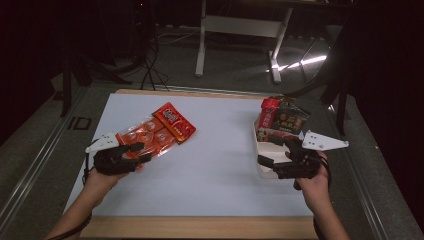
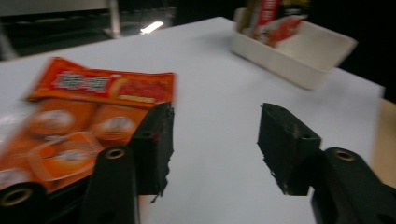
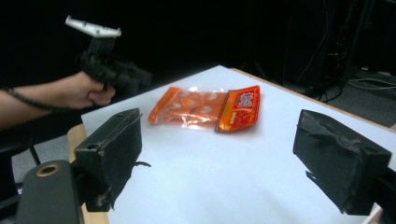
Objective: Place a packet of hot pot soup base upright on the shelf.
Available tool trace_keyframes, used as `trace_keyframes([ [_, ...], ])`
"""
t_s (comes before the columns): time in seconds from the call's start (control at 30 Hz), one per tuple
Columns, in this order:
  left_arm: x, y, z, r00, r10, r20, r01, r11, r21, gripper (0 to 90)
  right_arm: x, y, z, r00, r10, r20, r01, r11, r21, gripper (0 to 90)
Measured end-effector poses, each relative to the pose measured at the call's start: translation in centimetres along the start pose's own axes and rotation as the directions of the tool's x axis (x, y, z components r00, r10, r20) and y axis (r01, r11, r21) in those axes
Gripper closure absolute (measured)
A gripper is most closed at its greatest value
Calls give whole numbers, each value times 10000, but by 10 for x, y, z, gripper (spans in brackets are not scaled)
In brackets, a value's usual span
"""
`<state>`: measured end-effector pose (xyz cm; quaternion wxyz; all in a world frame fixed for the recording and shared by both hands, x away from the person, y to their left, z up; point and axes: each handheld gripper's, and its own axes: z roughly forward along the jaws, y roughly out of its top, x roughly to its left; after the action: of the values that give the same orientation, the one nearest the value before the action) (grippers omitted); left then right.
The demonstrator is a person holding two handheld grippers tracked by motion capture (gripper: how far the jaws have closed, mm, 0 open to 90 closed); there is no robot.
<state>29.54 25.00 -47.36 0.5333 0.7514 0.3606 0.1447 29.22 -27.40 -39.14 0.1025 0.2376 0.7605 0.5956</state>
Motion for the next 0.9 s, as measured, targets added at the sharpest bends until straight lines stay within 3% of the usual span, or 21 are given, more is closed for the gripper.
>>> trace_keyframes([
  [0.03, 4, 1, -2, 9996, -94, -275, 94, 10000, -28, 471, 2, -2, 0, 10000, -22, 12, 22, 10000, 57, 154],
  [0.17, 24, 6, -9, 9926, -379, -1150, 387, 9992, 50, 654, 9, -9, -2, 9999, 79, -77, -79, 9999, 71, 154],
  [0.2, 28, 7, -10, 9880, -342, -1509, 357, 9993, 74, 696, 11, -11, -3, 9998, 139, -121, -138, 9999, 64, 154],
  [0.27, 37, 7, -10, 9824, -440, -1814, 475, 9988, 147, 782, 14, -15, -2, 9997, 189, -137, -187, 9997, 178, 155],
  [0.3, 41, 8, -9, 9762, -437, -2126, 507, 9983, 279, 812, 16, -17, -2, 9997, 167, -149, -163, 9995, 277, 155],
  [0.37, 49, 7, -4, 9756, -568, -2122, 693, 9963, 517, 880, 19, -21, -1, 9995, 200, -254, -192, 9993, 309, 155],
  [0.4, 52, 7, 0, 9704, -485, -2366, 672, 9951, 719, 897, 20, -22, 0, 9993, 210, -303, -200, 9992, 339, 155],
  [0.47, 60, 7, 7, 9694, -470, -2410, 712, 9931, 927, 900, 23, -23, 1, 9993, 172, -330, -161, 9993, 336, 154],
  [0.63, 77, 6, 27, 9562, -471, -2889, 972, 9821, 1615, 900, 27, -24, 3, 9992, 84, -386, -69, 9992, 396, 155],
  [0.77, 90, 5, 40, 9502, -568, -3066, 1172, 9762, 1824, 900, 27, -24, 3, 9991, 77, -408, -62, 9993, 357, 155],
  [0.83, 96, 4, 45, 9418, -509, -3324, 1243, 9712, 2033, 900, 26, -24, 3, 9991, 104, -405, -89, 9993, 369, 155],
  [0.87, 100, 3, 47, 9424, -578, -3294, 1331, 9685, 2107, 900, 26, -25, 2, 9992, 106, -397, -92, 9993, 371, 155],
  [0.9, 103, 2, 49, 9387, -590, -3396, 1390, 9664, 2163, 900, 26, -25, 2, 9991, 117, -417, -102, 9993, 367, 155],
])
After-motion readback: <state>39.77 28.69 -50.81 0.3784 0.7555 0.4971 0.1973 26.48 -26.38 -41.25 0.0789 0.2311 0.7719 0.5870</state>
